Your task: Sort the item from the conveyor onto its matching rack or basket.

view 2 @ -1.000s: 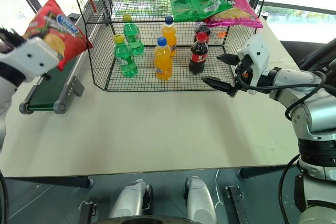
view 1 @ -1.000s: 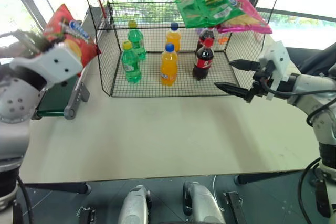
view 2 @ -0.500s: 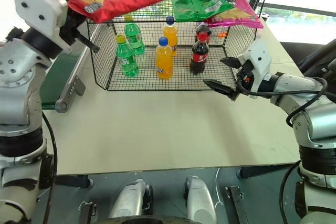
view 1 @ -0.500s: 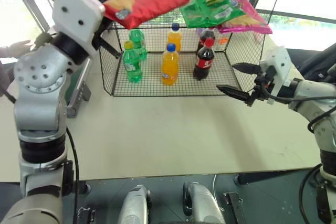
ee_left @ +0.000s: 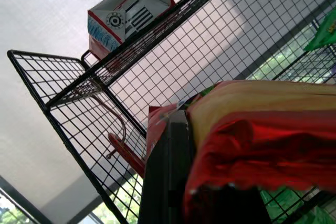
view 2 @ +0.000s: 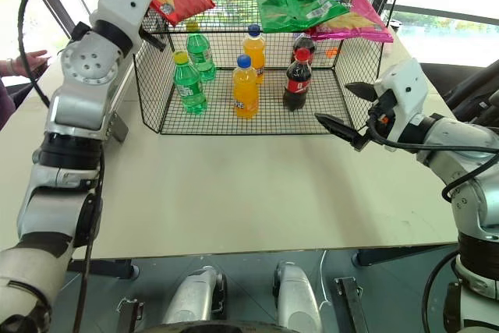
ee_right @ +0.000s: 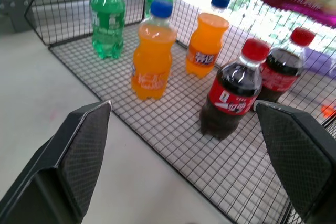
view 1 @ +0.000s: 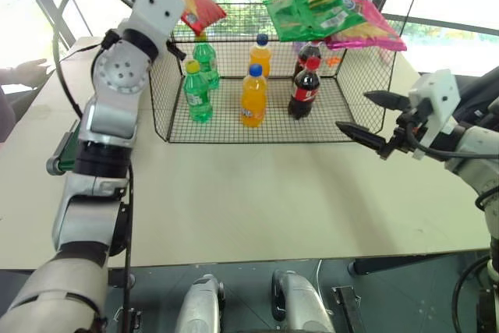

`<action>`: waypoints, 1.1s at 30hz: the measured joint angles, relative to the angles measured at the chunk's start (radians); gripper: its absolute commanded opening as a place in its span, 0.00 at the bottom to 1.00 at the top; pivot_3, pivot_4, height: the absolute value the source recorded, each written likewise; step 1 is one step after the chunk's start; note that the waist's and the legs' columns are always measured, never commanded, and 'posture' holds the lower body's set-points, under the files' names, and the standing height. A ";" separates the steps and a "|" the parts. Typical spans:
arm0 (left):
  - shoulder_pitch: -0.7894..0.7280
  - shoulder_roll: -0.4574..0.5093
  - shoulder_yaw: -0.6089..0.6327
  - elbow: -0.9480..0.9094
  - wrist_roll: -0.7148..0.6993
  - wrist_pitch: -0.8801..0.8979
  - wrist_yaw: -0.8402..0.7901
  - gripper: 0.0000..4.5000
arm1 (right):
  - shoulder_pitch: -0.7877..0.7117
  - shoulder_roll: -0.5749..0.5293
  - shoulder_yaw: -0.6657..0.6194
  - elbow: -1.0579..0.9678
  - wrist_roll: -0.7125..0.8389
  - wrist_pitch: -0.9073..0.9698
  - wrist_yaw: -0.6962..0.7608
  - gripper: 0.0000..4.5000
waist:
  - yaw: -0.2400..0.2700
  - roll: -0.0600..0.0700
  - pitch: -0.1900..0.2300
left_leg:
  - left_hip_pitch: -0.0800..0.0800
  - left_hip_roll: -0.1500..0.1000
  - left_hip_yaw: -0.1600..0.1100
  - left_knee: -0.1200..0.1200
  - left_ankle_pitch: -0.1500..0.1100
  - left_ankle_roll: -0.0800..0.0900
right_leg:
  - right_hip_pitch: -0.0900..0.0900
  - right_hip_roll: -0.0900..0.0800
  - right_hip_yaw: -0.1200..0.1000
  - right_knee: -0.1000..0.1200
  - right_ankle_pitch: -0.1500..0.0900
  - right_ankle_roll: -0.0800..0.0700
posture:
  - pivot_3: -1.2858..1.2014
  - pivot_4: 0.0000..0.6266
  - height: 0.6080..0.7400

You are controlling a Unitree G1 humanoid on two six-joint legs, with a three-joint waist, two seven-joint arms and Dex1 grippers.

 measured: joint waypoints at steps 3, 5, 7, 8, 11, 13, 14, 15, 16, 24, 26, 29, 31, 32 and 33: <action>-0.056 -0.041 -0.018 0.117 0.015 -0.026 0.035 0.02 | 0.000 0.000 -0.001 -0.004 0.006 0.002 -0.007 1.00 | 0.001 0.000 0.000 | 0.000 0.000 0.000 0.000 0.000 0.000 | 0.000 0.000 0.000 0.000 0.000 0.000 | 0.52 0.24 1.00; -0.112 -0.101 -0.027 0.226 0.024 -0.039 0.068 0.02 | 0.006 0.000 -0.003 -0.013 0.006 0.005 -0.019 1.00 | 0.004 0.000 0.000 | 0.000 0.000 0.000 0.000 0.000 0.000 | 0.000 0.000 0.000 0.000 0.000 0.000 | 0.52 0.24 1.00; -0.143 -0.144 -0.040 0.291 0.030 -0.045 0.095 0.02 | 0.010 0.001 -0.004 -0.026 0.009 0.007 -0.027 1.00 | 0.002 0.000 0.000 | 0.000 0.000 0.000 0.000 0.000 0.000 | 0.000 0.000 0.000 -0.001 0.000 0.000 | 0.52 0.24 1.00; -0.160 -0.164 -0.045 0.332 0.037 -0.045 0.114 0.02 | 0.016 0.001 -0.006 -0.034 0.010 0.010 -0.034 1.00 | 0.000 -0.001 0.000 | -0.001 0.000 0.000 0.000 0.000 0.000 | 0.000 0.000 0.000 -0.001 0.000 0.000 | 0.52 0.24 1.00; -0.184 -0.190 -0.060 0.413 0.054 -0.045 0.149 0.02 | 0.032 0.002 -0.012 -0.047 0.023 0.021 -0.048 1.00 | -0.005 -0.001 0.000 | -0.001 0.000 0.000 0.000 -0.001 0.001 | -0.001 0.000 0.000 -0.001 0.000 0.000 | 0.52 0.24 1.00; -0.192 -0.198 -0.076 0.428 0.074 -0.047 0.172 0.02 | 0.043 0.002 -0.016 -0.054 0.026 0.025 -0.058 1.00 | -0.004 -0.001 0.001 | -0.001 0.000 0.000 -0.001 -0.001 0.001 | -0.002 0.000 0.000 -0.001 0.000 0.000 | 0.52 0.24 1.00; -0.198 -0.199 -0.079 0.429 0.080 -0.047 0.177 0.02 | 0.046 0.002 -0.017 -0.057 0.027 0.025 -0.062 1.00 | -0.003 -0.001 0.001 | -0.001 0.000 0.000 -0.001 -0.001 0.001 | -0.002 0.000 0.000 -0.001 0.000 0.000 | 0.52 0.24 1.00; -0.203 -0.198 -0.082 0.428 0.086 -0.046 0.178 0.02 | 0.049 0.002 -0.018 -0.060 0.027 0.026 -0.065 1.00 | -0.002 -0.001 0.001 | -0.001 0.000 0.000 -0.001 -0.001 0.001 | -0.002 0.000 0.000 -0.001 0.000 0.000 | 0.52 0.24 1.00; -0.204 -0.198 -0.083 0.415 0.091 -0.041 0.176 0.02 | 0.053 0.002 -0.019 -0.067 0.030 0.026 -0.067 1.00 | -0.002 -0.001 0.001 | -0.001 0.000 0.000 -0.001 -0.001 0.001 | -0.002 0.000 0.000 -0.001 0.000 0.000 | 0.52 0.24 1.00; -0.123 -0.204 -0.015 0.027 0.051 0.104 0.176 0.02 | 0.074 0.002 -0.031 -0.086 0.044 0.026 -0.088 1.00 | -0.002 -0.002 0.001 | -0.002 0.000 0.000 0.000 -0.001 0.001 | -0.002 0.000 0.000 -0.002 0.000 0.000 | 0.52 0.24 1.00; -0.108 -0.213 0.004 -0.066 0.040 0.136 0.175 0.02 | 0.074 0.002 -0.031 -0.086 0.045 0.026 -0.089 1.00 | -0.002 -0.002 0.001 | -0.002 0.000 0.000 0.000 -0.001 0.001 | -0.002 0.000 0.000 -0.002 0.000 0.000 | 0.52 0.24 1.00; -0.071 -0.212 0.008 -0.214 0.041 0.189 0.171 0.02 | 0.072 0.002 -0.029 -0.084 0.045 0.025 -0.088 1.00 | -0.002 -0.002 0.001 | -0.001 0.000 0.000 0.000 -0.001 0.001 | -0.001 0.000 0.001 -0.001 0.000 0.000 | 0.52 0.24 1.00; -0.050 -0.197 0.003 -0.240 0.053 0.228 0.157 0.02 | 0.069 0.002 -0.022 -0.083 0.044 0.024 -0.087 1.00 | -0.002 -0.001 0.001 | 0.000 0.000 0.000 0.000 -0.001 0.001 | 0.000 0.000 0.001 0.000 0.000 0.000 | 0.52 0.24 1.00; -0.036 -0.190 0.001 -0.240 0.059 0.250 0.145 0.02 | 0.067 0.002 -0.018 -0.082 0.044 0.024 -0.086 1.00 | -0.003 -0.001 0.001 | 0.001 0.000 0.000 0.000 -0.001 0.001 | 0.000 0.000 0.001 0.000 0.000 0.000 | 0.52 0.24 1.00; -0.016 -0.184 -0.004 -0.238 0.065 0.269 0.136 0.02 | 0.066 0.002 -0.014 -0.082 0.044 0.023 -0.086 1.00 | -0.003 -0.001 0.001 | 0.001 0.000 0.000 0.000 -0.001 0.001 | 0.000 0.000 0.001 0.000 0.000 0.000 | 0.52 0.24 1.00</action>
